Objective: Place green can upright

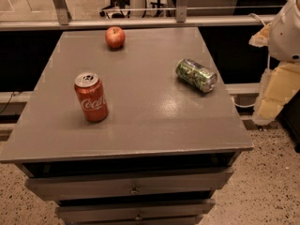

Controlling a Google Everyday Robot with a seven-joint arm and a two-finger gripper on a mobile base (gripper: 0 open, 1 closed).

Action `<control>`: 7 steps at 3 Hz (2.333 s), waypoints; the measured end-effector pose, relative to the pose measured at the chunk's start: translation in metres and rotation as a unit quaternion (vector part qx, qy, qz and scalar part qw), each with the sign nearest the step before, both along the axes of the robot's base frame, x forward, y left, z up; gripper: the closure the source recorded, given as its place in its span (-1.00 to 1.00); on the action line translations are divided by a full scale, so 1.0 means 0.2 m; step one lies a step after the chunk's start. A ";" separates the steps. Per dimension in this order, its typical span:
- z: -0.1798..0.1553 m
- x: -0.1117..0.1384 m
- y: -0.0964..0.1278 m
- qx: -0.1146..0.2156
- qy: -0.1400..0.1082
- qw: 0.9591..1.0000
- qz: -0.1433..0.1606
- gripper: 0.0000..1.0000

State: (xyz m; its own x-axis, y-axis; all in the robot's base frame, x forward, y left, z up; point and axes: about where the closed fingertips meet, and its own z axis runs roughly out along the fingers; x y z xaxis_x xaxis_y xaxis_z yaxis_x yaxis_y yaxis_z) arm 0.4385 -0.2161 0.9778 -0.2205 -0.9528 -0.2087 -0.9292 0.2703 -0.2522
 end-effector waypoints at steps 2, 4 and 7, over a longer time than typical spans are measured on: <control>-0.04 0.14 0.05 0.022 -0.001 1.000 -0.013 -1.00; -0.22 0.63 0.31 0.111 -0.001 0.991 -0.068 -1.00; -0.52 1.10 0.34 0.124 0.009 0.977 -0.176 -1.00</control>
Offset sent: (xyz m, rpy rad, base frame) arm 0.1170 0.0421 -0.0393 0.1836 0.0127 -0.1089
